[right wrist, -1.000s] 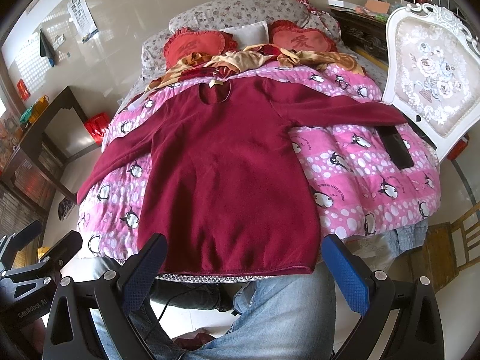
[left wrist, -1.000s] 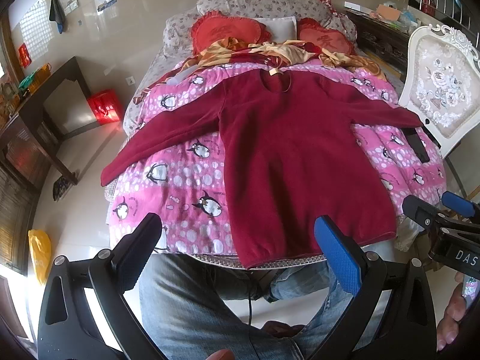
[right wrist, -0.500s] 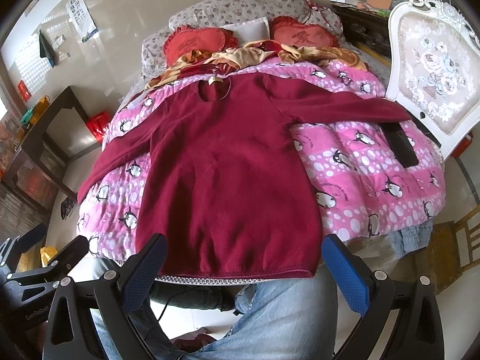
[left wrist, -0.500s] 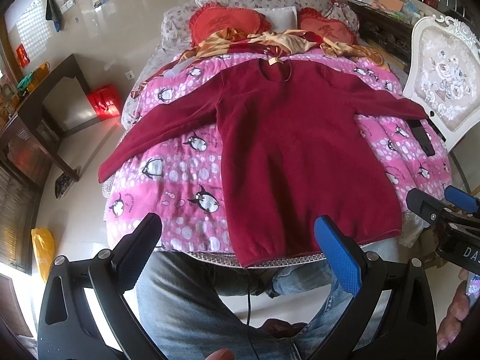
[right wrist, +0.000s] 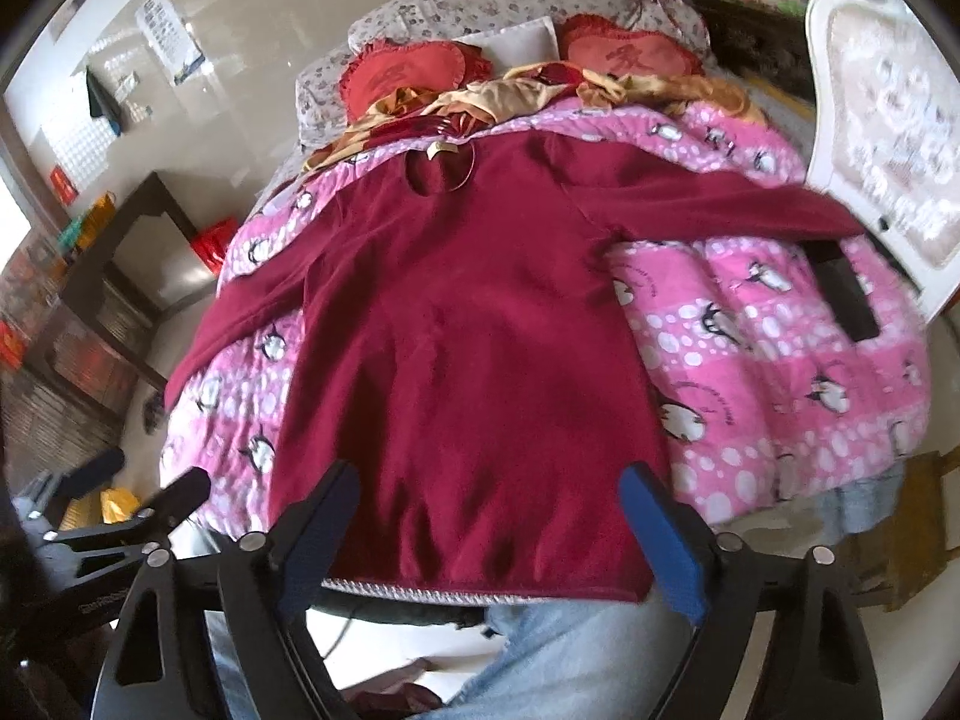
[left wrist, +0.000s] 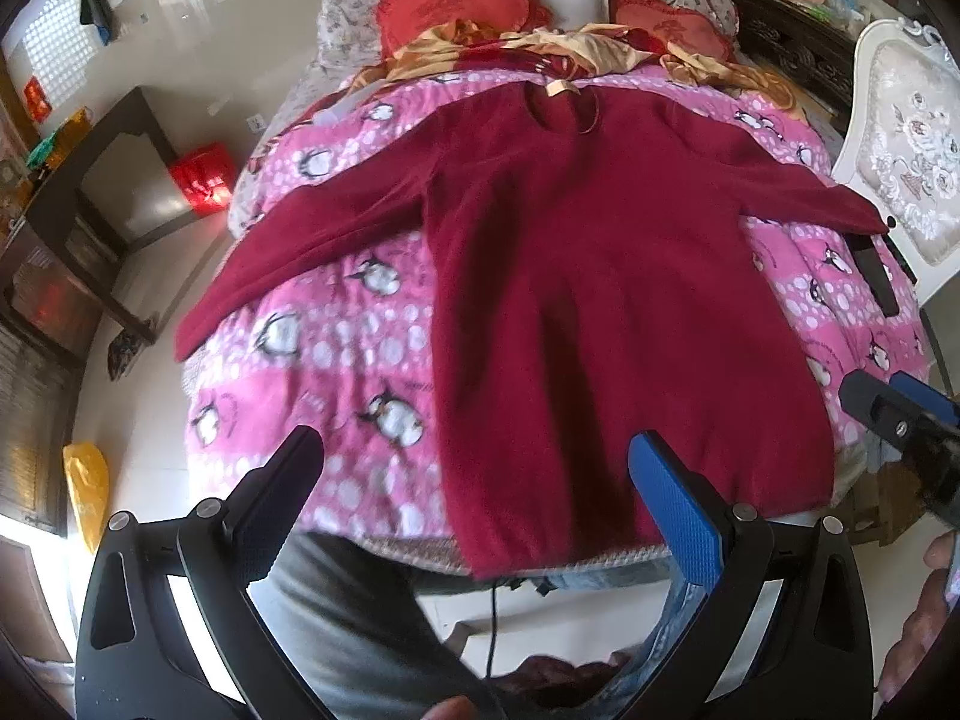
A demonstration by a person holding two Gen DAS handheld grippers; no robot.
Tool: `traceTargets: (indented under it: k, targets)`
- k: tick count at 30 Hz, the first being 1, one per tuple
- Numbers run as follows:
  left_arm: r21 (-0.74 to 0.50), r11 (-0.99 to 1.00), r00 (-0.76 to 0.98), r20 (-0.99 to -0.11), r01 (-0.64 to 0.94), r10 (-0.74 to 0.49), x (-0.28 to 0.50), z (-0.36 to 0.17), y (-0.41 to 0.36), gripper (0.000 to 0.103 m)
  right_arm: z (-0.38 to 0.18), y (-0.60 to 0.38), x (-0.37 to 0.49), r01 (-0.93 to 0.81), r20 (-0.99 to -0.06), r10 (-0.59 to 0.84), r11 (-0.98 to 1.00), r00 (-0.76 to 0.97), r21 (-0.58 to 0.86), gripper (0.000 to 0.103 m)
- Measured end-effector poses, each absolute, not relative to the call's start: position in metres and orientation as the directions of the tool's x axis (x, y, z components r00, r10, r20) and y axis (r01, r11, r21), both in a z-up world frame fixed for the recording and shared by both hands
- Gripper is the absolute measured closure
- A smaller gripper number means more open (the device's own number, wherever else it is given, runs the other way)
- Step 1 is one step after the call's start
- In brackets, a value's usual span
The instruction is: Fold small clothes
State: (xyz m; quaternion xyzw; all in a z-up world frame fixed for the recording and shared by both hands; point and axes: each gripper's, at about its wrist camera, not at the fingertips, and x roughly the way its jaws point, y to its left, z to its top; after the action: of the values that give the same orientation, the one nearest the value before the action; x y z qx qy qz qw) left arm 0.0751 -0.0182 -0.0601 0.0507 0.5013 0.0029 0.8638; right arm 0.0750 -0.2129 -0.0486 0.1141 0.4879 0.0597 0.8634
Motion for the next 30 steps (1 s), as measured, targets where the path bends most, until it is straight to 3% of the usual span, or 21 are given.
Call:
traceTargets:
  k: [8,15,17,18,30]
  targets:
    - [-0.071,0.989,0.433,-0.893,0.130,-0.121,0.153,-0.082,-0.062,0.001,-0.063,-0.280,0.135,0.003,-0.741,0.369,0.894,0.562,0.448,0.018]
    - [-0.200,0.961,0.380,-0.887,0.193,-0.261,0.214,-0.101,-0.118,0.001,-0.099,-0.386,0.223,0.135,-0.721,0.353,0.841,0.596,0.524,0.040]
    - [-0.231,0.950,0.370,-0.881,0.209,-0.295,0.221,-0.104,-0.131,0.001,-0.116,-0.423,0.246,0.206,-0.734,0.342,0.814,0.587,0.543,0.041]
    - [-0.241,0.947,0.361,-0.881,0.215,-0.306,0.224,-0.106,-0.137,0.001,-0.124,-0.443,0.258,0.249,-0.741,0.323,0.800,0.588,0.546,0.047]
    - [-0.242,0.947,0.307,-0.903,0.214,-0.300,0.233,-0.129,-0.151,0.001,-0.183,-0.568,0.315,0.497,-0.764,0.261,0.629,0.590,0.598,0.057]
